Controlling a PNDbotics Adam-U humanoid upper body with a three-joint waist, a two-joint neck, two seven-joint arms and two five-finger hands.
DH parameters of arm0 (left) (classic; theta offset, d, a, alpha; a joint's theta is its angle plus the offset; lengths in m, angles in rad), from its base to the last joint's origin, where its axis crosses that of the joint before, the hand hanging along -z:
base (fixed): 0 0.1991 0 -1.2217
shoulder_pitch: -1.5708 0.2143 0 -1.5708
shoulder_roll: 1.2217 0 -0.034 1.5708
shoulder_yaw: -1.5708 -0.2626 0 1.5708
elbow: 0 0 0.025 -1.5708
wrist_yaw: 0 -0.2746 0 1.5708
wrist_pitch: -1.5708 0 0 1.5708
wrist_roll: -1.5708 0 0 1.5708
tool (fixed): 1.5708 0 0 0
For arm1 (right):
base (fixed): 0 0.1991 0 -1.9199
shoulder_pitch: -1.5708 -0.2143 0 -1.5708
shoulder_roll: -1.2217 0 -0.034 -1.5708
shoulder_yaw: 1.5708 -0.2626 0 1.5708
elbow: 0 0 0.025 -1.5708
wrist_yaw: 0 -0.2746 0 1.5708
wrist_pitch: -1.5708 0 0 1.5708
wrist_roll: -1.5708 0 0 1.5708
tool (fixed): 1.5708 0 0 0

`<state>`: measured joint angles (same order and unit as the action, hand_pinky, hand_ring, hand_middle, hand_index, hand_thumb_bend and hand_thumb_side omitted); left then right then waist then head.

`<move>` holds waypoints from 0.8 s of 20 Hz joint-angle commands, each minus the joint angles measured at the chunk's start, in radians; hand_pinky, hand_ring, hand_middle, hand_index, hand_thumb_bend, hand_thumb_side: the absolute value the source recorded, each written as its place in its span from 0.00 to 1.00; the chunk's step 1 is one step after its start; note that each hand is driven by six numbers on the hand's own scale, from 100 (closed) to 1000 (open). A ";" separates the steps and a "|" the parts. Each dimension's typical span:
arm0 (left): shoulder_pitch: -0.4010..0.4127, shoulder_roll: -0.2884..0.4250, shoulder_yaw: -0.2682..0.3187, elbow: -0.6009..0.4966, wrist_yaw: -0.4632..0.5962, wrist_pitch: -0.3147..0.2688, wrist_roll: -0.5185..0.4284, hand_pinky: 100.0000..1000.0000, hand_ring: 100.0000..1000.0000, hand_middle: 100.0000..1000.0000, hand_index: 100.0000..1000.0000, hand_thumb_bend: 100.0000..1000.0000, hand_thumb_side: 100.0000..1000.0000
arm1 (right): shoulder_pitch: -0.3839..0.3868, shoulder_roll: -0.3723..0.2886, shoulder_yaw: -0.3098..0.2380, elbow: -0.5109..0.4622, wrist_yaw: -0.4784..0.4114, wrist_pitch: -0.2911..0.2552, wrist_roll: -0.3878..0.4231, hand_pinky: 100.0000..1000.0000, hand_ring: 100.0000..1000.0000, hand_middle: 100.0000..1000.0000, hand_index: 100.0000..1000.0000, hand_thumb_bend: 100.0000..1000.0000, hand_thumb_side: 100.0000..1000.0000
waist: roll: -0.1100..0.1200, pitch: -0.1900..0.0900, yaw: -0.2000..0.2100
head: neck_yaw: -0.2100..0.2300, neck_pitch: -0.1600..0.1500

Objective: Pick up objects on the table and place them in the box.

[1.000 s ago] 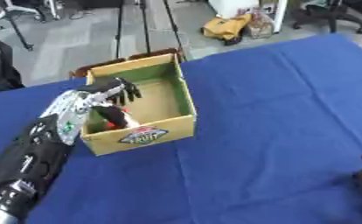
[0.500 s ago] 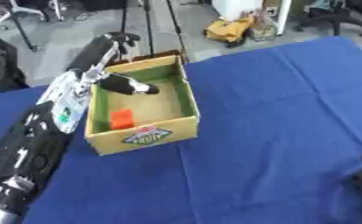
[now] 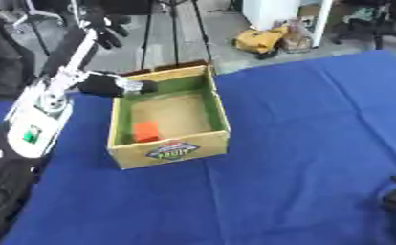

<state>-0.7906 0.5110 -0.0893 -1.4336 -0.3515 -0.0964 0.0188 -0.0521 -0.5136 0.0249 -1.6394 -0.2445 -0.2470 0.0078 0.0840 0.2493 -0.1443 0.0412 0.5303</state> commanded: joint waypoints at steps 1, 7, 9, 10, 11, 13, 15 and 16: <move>0.067 0.069 0.059 -0.113 0.158 0.019 0.027 0.56 0.55 0.60 0.85 1.00 0.40 | 0.001 -0.014 -0.014 -0.009 -0.008 -0.003 -0.006 0.77 0.53 0.51 0.79 0.50 0.40 | -0.009 -0.021 0.011 | -0.008 0.006; 0.261 0.087 0.151 -0.189 0.348 -0.008 0.075 0.54 0.53 0.59 0.87 1.00 0.49 | 0.008 -0.014 -0.020 -0.012 -0.011 -0.006 -0.010 0.77 0.53 0.51 0.79 0.50 0.40 | -0.025 -0.021 0.049 | -0.011 0.014; 0.312 0.075 0.179 -0.194 0.373 -0.011 0.100 0.53 0.53 0.59 0.87 1.00 0.53 | 0.009 -0.015 -0.020 -0.014 -0.011 -0.007 -0.009 0.77 0.53 0.51 0.79 0.50 0.40 | -0.029 -0.021 0.061 | -0.010 0.016; 0.335 0.069 0.191 -0.194 0.382 -0.013 0.114 0.53 0.53 0.59 0.87 1.00 0.54 | 0.010 -0.015 -0.021 -0.014 -0.011 -0.008 -0.010 0.77 0.53 0.51 0.79 0.50 0.40 | -0.032 -0.020 0.066 | -0.010 0.017; 0.353 0.063 0.201 -0.194 0.387 -0.015 0.125 0.53 0.53 0.59 0.87 1.00 0.56 | 0.011 -0.014 -0.022 -0.015 -0.011 -0.008 -0.012 0.77 0.53 0.51 0.79 0.50 0.40 | -0.034 -0.019 0.070 | -0.011 0.017; 0.386 0.052 0.217 -0.191 0.395 -0.019 0.144 0.53 0.53 0.59 0.87 1.00 0.58 | 0.014 -0.013 -0.022 -0.015 -0.011 -0.009 -0.012 0.77 0.53 0.51 0.79 0.49 0.40 | -0.041 -0.019 0.081 | -0.009 0.017; 0.409 0.043 0.227 -0.187 0.401 -0.021 0.156 0.53 0.53 0.59 0.87 1.00 0.59 | 0.013 -0.014 -0.022 -0.016 -0.011 -0.010 -0.012 0.77 0.53 0.51 0.79 0.49 0.40 | -0.044 -0.019 0.090 | -0.008 0.020; 0.417 0.039 0.230 -0.186 0.402 -0.021 0.158 0.53 0.53 0.59 0.87 1.00 0.59 | 0.013 -0.015 -0.023 -0.017 -0.012 -0.010 -0.013 0.77 0.53 0.51 0.79 0.49 0.40 | -0.046 -0.019 0.093 | -0.010 0.020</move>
<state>-0.3666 0.5341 0.1212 -1.6042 0.0445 -0.1155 0.1662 -0.0347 -0.5127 0.0128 -1.6397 -0.2482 -0.2549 -0.0016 0.0387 0.2464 -0.0518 0.0330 0.5449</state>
